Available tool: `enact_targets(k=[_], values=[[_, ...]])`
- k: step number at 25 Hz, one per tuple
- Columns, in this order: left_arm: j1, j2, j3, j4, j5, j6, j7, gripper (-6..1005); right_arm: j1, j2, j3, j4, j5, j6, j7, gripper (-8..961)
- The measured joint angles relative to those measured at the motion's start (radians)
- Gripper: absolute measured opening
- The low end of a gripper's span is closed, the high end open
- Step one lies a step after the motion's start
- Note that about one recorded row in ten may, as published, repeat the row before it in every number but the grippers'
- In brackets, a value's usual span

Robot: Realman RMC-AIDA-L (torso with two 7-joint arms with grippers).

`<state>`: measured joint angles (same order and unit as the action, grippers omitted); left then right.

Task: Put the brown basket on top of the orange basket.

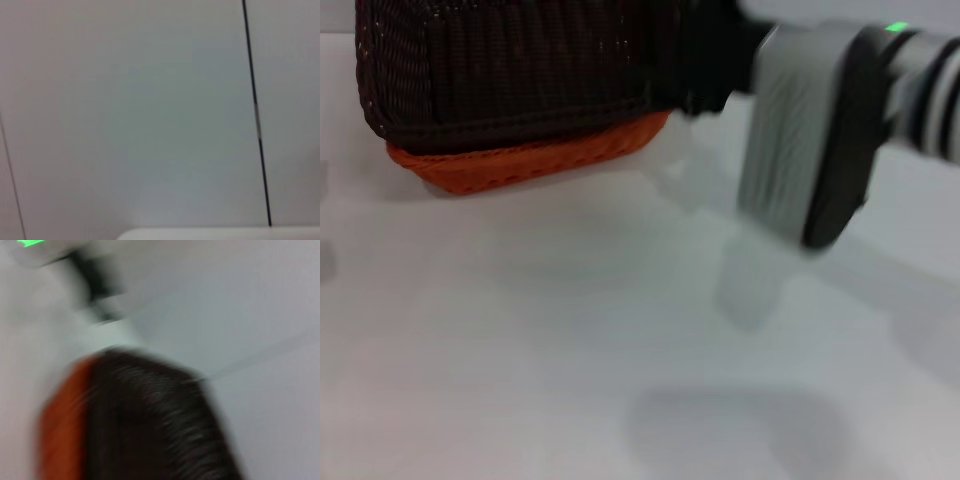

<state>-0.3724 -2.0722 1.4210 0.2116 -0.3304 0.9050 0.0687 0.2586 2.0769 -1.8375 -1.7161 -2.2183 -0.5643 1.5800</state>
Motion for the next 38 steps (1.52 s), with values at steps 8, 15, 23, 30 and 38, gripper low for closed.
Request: enact_targets(k=[8,15,23,30,38], values=[[0.04,0.001,-0.008,0.004,-0.001,0.097,-0.042,691,-0.2,0.004,0.114,0.022,0.702,0.195,-0.144,659],[0.057,0.006,-0.016,0.006,-0.001,0.112,-0.05,691,-0.301,0.008,0.208,0.097,1.337,-0.011,-0.609,659],[0.067,0.007,-0.032,-0.002,-0.003,0.118,-0.051,691,-0.239,0.005,0.257,0.635,2.067,-0.669,-1.029,659],[0.067,0.009,-0.038,-0.003,-0.002,0.117,-0.05,691,-0.075,0.01,0.222,1.16,2.521,-1.068,-1.112,659],[0.068,0.007,-0.044,-0.002,-0.002,0.124,-0.052,691,-0.028,0.008,0.198,1.339,2.629,-1.08,-1.145,659]])
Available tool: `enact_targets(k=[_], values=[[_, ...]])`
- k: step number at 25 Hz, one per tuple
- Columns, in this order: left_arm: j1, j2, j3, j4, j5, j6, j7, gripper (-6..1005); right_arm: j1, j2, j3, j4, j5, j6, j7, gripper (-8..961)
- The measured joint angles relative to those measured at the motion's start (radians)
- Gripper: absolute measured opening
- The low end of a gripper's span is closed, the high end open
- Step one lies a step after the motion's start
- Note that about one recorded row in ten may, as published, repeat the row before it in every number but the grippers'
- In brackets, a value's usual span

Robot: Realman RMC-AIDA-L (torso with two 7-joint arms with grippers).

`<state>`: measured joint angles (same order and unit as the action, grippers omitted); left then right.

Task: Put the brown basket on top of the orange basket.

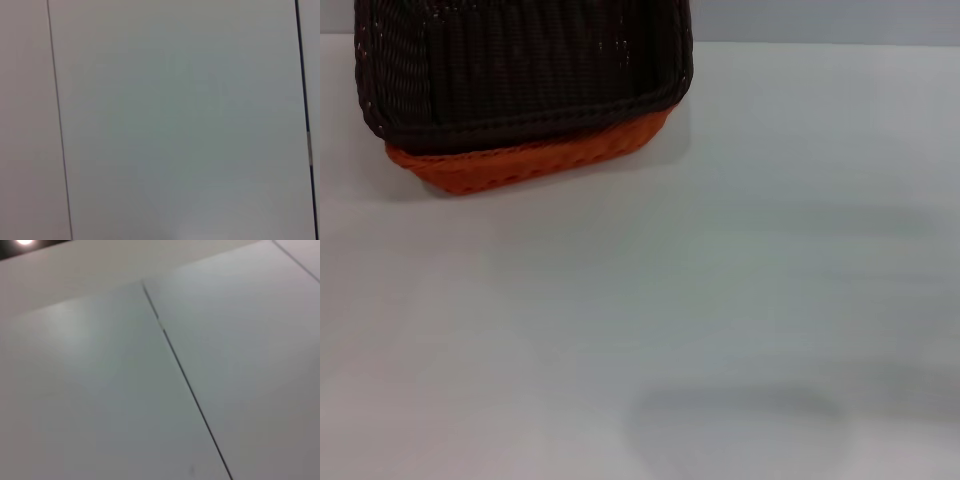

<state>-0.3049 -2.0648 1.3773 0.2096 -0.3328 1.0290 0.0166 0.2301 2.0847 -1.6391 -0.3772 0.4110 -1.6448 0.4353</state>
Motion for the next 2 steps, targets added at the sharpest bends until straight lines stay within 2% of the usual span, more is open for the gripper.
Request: enact_targets(k=[2], values=[[0.0,0.0,0.0,0.0,0.0,0.007,0.0,691,-0.008,-0.002,-0.017,0.002,-0.001,-0.004,-0.018,659]])
